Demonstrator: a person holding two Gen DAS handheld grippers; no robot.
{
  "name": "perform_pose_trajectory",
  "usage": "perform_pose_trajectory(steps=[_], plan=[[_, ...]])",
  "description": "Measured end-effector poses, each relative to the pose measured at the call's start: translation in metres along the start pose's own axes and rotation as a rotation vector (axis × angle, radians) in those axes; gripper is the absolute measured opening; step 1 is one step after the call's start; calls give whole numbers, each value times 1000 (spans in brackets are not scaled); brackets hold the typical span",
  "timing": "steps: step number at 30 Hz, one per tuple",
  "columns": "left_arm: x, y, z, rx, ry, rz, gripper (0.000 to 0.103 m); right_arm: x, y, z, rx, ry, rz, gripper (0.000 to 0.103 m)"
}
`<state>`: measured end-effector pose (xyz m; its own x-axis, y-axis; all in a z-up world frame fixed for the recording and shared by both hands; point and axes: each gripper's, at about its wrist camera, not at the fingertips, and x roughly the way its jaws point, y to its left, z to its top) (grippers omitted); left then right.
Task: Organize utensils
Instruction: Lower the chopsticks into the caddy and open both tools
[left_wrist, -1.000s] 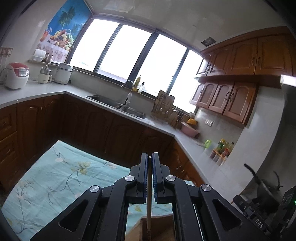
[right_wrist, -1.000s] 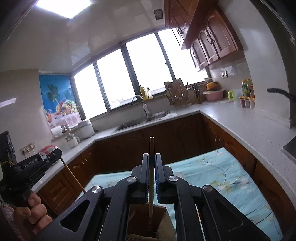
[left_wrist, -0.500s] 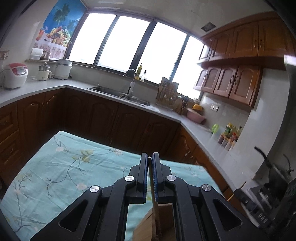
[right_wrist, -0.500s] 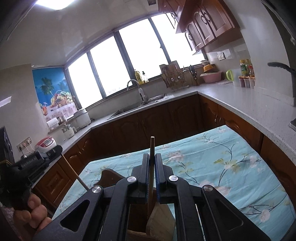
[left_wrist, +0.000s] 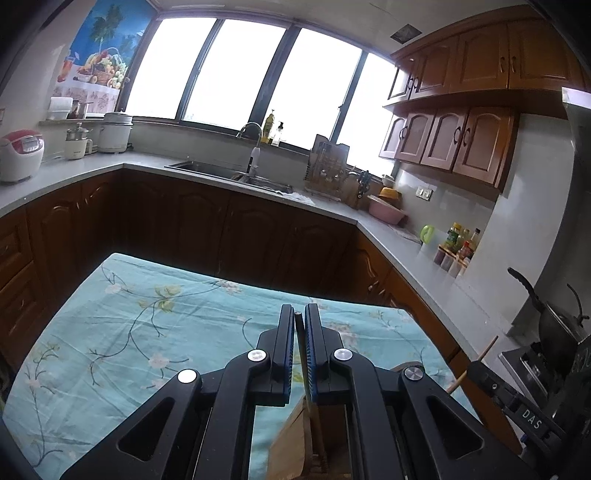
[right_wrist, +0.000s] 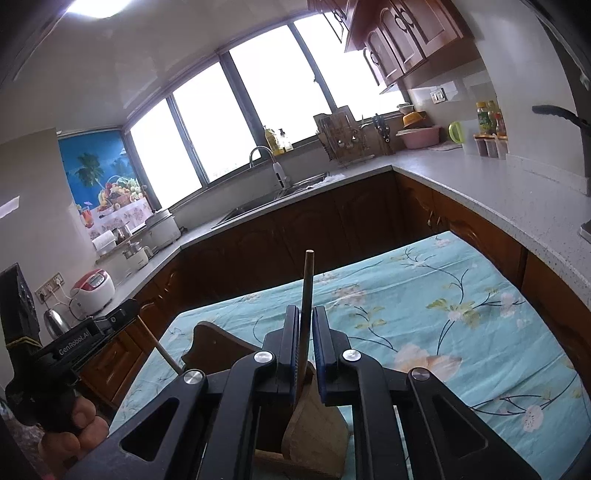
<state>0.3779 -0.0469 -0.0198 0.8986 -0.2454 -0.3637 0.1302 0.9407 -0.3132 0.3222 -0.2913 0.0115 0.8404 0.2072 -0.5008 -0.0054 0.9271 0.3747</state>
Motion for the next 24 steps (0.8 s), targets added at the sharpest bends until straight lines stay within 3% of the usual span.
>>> perform_pose_trajectory(steps=[4,7,9,11,13,15,19,20,24], plan=[[-1,0,1,1,9,0,6,0,2,0,-5,9,-1,11],[0,1,2,-7,21,2,17,1,1,-1,0,16,-2,12],[0,1,2,-13,18,7,23,2,0,-2,5,22,-6,19],[-2,0,2,-12,18,2,24,1,-2,-3,14,25,0,39],[-5,-1,2,-7,22,4,30,-3,-2,-3,16,19,4,43],[-10,-2,2,-7,20,4,43,-6,-3,-3,18,21,4,43],[-30,-1,0,0,17,15,65,-19,-4,-4,38,18,19,73],[-36,0,-2,1,20,20,72,-24,-4,-6,36,15,22,76],[-60,3,-12,6,60,45,82,-42,-3,-15,33,28,34,79]])
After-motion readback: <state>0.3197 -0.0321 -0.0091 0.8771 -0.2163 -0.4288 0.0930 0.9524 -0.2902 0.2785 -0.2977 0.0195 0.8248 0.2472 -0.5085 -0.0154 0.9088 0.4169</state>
